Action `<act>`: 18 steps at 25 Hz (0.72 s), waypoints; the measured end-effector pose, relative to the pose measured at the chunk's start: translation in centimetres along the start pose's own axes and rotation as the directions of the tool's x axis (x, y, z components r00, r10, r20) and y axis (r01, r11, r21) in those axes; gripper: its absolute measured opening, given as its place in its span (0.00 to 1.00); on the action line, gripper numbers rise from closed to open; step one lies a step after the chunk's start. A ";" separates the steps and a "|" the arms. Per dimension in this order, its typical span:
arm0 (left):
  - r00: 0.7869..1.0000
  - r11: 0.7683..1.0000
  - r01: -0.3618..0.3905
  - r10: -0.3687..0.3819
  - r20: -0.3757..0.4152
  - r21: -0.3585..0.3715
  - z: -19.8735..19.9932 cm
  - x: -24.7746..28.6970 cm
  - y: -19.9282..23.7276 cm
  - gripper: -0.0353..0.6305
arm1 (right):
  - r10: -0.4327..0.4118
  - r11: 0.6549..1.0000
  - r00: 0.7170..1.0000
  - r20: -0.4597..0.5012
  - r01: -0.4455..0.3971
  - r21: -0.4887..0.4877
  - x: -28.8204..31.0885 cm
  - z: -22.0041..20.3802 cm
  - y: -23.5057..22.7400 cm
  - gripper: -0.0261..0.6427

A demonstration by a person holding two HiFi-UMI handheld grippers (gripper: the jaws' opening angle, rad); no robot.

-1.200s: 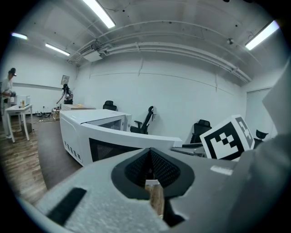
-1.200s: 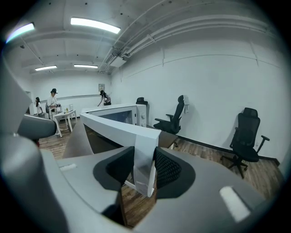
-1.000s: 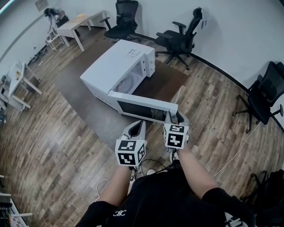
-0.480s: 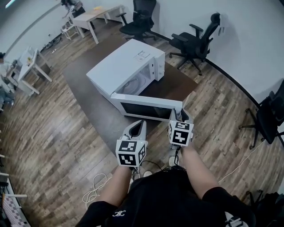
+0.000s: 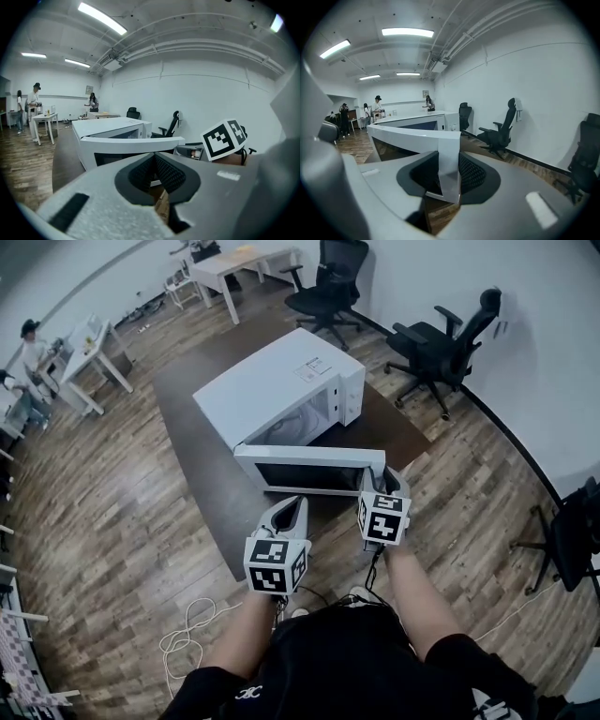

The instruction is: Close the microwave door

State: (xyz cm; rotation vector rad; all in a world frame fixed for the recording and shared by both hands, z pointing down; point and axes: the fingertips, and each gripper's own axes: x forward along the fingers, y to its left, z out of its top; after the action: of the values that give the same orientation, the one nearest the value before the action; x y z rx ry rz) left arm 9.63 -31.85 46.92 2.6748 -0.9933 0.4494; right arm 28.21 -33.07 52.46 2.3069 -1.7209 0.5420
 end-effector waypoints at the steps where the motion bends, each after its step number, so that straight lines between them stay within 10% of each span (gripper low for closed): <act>1: 1.000 1.000 -0.012 0.012 0.000 -0.002 0.1 0.3 0.0 0.07 | 0.010 1.000 1.000 0.001 -0.010 -0.004 0.6 0.3 -0.2 0.25; 18: 0.982 0.979 -0.182 0.185 0.025 -0.089 2.1 5.8 -0.4 0.07 | 0.230 0.964 0.973 -0.010 -0.229 -0.137 9.8 4.6 -1.2 0.25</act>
State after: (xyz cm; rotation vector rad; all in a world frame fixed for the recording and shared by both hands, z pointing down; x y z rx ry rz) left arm 14.48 -35.70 47.09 2.5332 -1.2471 0.3893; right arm 32.56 -43.04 52.34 2.0316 -1.9766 0.4408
